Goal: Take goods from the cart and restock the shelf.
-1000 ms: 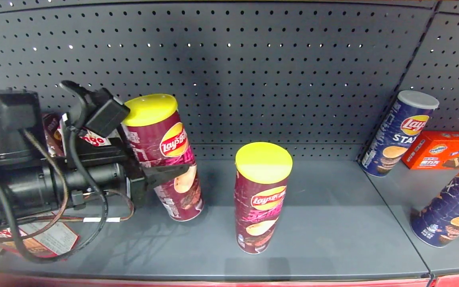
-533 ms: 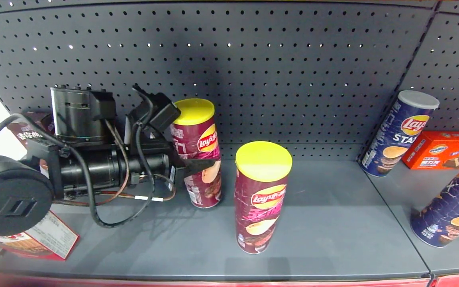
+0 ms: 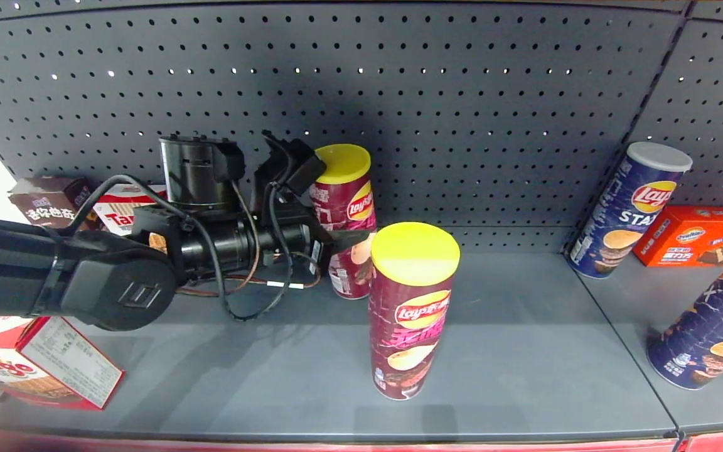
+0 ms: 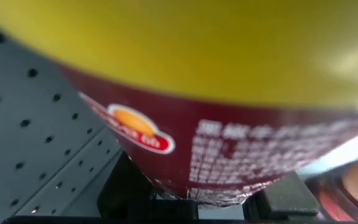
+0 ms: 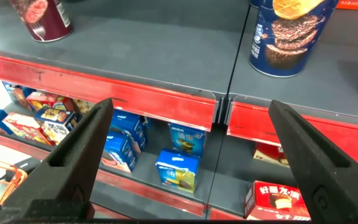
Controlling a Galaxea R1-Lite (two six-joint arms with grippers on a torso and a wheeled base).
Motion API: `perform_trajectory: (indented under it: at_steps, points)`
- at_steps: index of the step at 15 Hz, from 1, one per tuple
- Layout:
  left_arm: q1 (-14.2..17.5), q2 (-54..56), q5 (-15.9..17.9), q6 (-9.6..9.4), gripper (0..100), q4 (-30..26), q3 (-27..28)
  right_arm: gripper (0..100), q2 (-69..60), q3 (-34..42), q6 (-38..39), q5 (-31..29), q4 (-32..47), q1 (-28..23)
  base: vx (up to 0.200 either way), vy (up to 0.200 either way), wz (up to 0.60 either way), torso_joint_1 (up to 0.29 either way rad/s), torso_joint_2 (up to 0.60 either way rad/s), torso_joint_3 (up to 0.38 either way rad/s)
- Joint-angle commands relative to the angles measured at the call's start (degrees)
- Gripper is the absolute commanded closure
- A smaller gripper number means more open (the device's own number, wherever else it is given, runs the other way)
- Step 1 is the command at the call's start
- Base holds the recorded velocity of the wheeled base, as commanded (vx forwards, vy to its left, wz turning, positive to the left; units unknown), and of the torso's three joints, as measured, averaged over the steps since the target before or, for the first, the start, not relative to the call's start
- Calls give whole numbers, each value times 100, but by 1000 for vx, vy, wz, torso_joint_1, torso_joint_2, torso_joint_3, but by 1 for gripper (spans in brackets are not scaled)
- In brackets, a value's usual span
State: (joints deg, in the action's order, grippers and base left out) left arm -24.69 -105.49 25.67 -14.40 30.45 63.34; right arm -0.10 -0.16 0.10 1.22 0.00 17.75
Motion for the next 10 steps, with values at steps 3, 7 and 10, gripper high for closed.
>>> perform_trajectory:
  at_steps: [3,7,10]
  points:
    - [-168,-561,-1,-19,100,13,556,0,10,7,-1,1,0,0,0,0,0,0,0,0]
    - [-186,-728,-1,-134,100,13,741,0,10,-2,-1,1,0,0,0,0,0,0,0,0]
    - [-186,-737,-1,-318,100,5,706,0,10,-2,-1,1,0,0,0,0,0,0,0,0]
